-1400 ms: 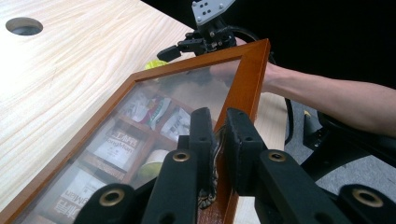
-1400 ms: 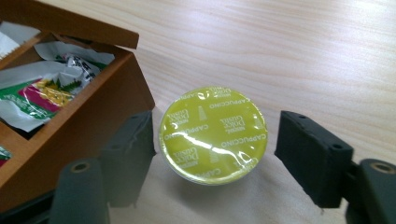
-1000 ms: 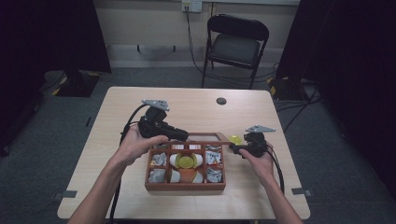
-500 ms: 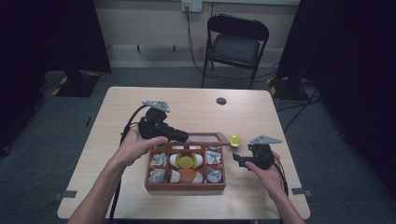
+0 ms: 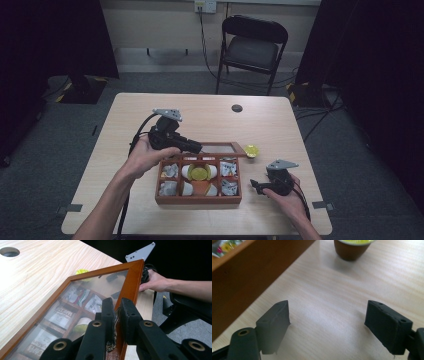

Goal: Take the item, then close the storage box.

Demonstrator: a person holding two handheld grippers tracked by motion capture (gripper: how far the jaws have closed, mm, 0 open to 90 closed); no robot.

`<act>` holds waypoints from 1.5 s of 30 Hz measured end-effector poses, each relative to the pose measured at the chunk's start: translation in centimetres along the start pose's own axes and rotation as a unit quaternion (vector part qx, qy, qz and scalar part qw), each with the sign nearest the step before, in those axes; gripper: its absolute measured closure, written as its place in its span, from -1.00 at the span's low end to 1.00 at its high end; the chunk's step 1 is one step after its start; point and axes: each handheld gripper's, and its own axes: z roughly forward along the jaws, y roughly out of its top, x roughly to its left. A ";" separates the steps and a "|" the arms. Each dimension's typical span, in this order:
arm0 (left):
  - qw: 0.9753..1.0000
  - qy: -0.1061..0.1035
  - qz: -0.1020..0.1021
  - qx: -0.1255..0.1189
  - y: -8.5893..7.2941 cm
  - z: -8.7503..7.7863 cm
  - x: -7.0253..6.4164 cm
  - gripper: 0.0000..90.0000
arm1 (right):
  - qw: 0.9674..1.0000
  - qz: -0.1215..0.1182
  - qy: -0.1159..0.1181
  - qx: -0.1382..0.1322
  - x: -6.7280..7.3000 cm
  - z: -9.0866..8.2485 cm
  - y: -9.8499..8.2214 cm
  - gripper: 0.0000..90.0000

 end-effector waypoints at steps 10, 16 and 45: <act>1.000 0.007 0.006 0.009 -0.1 0.2 -0.4 0.82 | 1.000 -0.004 -0.012 -0.020 0.0 0.2 -0.9 -0.63; 1.000 0.001 0.013 0.017 -0.2 0.3 -0.4 0.82 | 1.000 -0.002 -0.014 -0.020 0.0 0.2 -0.9 -0.63; 0.998 0.007 0.035 0.061 -1.4 1.5 -1.8 0.82 | 1.000 -0.004 -0.013 -0.020 0.0 0.3 -0.9 -0.65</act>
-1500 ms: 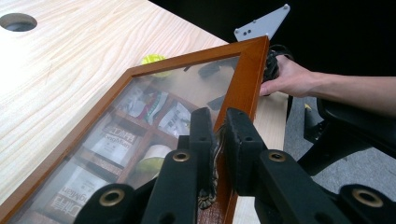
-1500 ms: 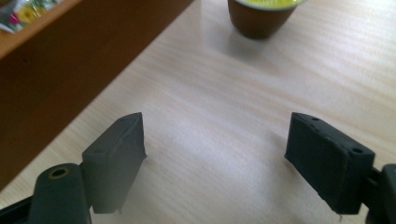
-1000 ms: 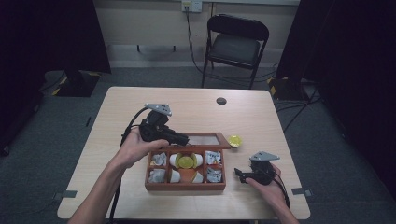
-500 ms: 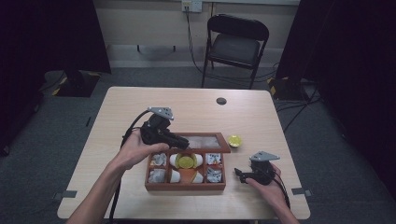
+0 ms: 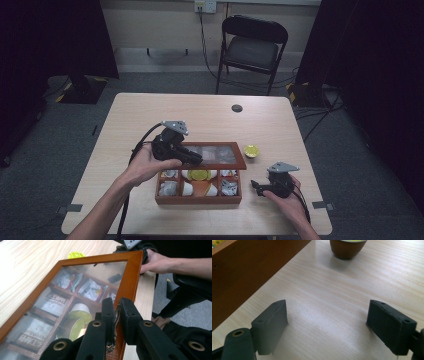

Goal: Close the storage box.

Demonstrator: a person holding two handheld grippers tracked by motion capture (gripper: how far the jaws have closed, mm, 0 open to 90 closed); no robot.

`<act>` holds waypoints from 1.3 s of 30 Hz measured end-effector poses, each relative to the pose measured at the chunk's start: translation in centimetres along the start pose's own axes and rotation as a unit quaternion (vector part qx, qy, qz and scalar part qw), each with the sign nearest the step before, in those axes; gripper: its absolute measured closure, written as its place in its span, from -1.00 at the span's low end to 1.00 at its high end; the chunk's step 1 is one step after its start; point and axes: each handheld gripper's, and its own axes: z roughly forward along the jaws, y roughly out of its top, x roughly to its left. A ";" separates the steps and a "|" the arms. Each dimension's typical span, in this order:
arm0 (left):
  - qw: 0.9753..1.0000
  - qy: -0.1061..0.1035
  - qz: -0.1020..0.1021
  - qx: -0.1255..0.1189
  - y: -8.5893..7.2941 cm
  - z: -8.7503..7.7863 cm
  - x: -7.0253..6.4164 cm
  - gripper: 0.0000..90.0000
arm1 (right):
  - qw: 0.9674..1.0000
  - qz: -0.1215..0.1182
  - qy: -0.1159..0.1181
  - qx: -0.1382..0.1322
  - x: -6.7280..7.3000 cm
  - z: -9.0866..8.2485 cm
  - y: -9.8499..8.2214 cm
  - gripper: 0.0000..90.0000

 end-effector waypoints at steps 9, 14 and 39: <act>1.000 0.002 0.012 0.005 -1.0 0.7 -0.6 0.82 | 1.000 0.004 -0.005 0.003 0.0 0.0 0.0 -0.69; 1.000 -0.003 0.016 0.016 -1.4 1.2 -0.7 0.82 | 1.000 0.004 -0.005 0.003 0.0 0.0 0.0 -0.70; 0.999 -0.001 0.029 0.044 -2.9 2.8 -1.3 0.82 | 1.000 0.009 -0.010 0.003 -0.1 0.1 0.0 -0.71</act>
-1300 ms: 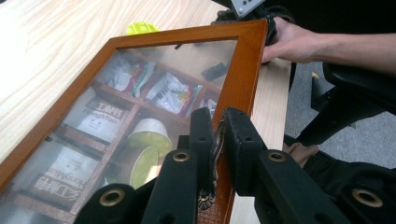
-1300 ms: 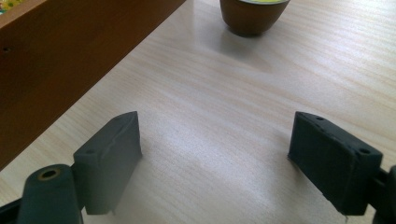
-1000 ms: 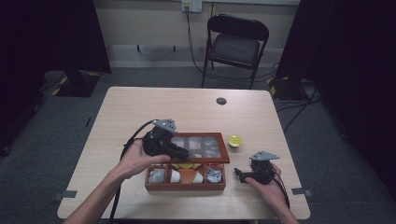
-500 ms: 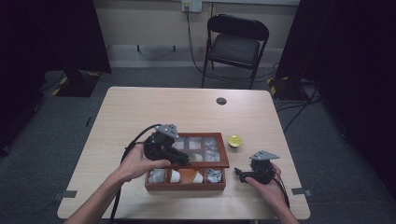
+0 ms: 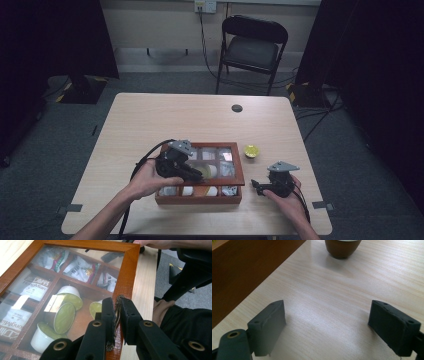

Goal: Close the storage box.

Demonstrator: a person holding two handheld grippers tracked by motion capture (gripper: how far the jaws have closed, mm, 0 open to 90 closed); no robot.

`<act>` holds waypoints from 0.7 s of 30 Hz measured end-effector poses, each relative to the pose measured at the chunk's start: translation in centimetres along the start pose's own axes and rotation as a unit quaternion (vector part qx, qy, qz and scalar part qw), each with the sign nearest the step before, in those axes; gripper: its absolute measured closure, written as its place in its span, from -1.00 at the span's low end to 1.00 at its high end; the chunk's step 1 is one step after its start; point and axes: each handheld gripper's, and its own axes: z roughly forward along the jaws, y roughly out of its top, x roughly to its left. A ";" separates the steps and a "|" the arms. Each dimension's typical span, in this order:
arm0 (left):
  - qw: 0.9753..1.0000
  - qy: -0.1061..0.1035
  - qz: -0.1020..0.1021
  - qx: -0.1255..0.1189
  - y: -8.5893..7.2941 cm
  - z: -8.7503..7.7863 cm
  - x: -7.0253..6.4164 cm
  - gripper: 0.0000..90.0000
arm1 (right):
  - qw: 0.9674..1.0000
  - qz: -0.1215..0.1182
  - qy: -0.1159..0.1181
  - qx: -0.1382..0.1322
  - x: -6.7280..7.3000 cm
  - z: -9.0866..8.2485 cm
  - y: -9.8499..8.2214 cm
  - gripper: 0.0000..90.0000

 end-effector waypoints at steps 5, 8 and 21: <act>1.000 0.003 0.002 0.015 -0.4 0.8 -0.3 0.82 | 1.000 0.003 -0.002 0.000 0.0 -0.1 -0.1 -0.71; 1.000 0.003 0.005 0.020 -0.6 1.1 -0.3 0.82 | 1.000 0.003 -0.002 0.000 0.0 -0.1 -0.1 -0.71; 0.999 0.005 -0.004 0.045 -1.5 2.8 -0.3 0.82 | 1.000 0.003 -0.002 0.000 0.0 -0.1 -0.1 -0.71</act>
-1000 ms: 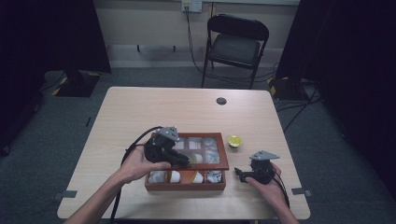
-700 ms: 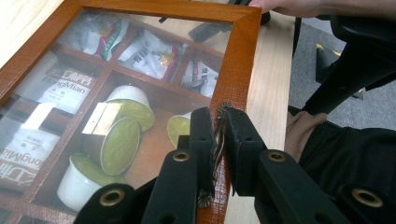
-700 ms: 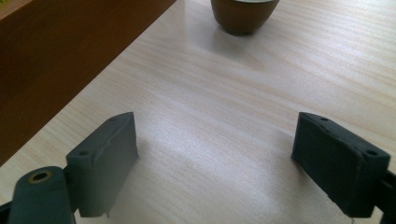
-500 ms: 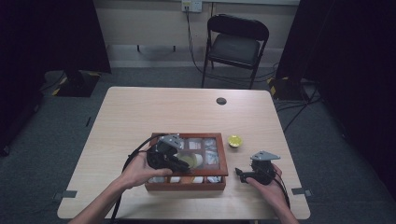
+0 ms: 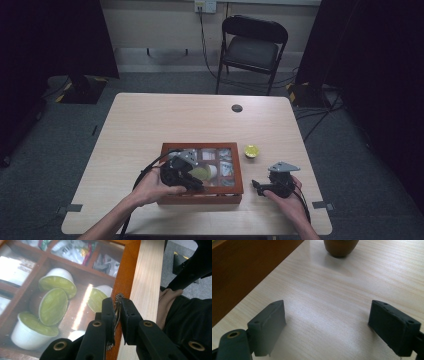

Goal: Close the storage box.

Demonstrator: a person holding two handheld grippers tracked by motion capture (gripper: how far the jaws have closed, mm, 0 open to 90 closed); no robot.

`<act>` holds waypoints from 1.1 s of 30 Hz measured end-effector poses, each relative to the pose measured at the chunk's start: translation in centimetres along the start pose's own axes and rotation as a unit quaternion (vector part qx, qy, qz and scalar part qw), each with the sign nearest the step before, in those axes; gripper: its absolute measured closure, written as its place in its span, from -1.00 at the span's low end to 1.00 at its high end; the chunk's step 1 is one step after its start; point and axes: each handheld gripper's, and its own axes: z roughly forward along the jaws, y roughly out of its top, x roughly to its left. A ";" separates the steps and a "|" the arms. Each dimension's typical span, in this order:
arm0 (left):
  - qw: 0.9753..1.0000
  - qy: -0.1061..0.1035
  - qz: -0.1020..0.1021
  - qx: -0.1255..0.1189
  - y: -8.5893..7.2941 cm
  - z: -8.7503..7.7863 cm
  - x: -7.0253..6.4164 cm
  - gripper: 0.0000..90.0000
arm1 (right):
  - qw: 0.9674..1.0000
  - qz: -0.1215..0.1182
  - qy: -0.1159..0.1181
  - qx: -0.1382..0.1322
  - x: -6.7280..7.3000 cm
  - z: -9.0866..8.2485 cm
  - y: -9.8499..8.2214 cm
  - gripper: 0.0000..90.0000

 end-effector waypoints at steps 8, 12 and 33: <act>1.000 -0.001 -0.002 0.014 -0.4 1.0 0.1 0.82 | 1.000 0.000 0.000 0.001 0.0 0.0 0.0 -0.71; 1.000 -0.001 -0.004 0.013 -0.6 1.2 0.1 0.82 | 1.000 0.000 0.000 0.001 0.0 0.0 0.0 -0.71; 0.999 0.001 -0.036 -0.027 -1.0 0.6 0.6 -0.01 | 1.000 -0.001 0.000 0.001 0.0 0.0 0.0 -0.71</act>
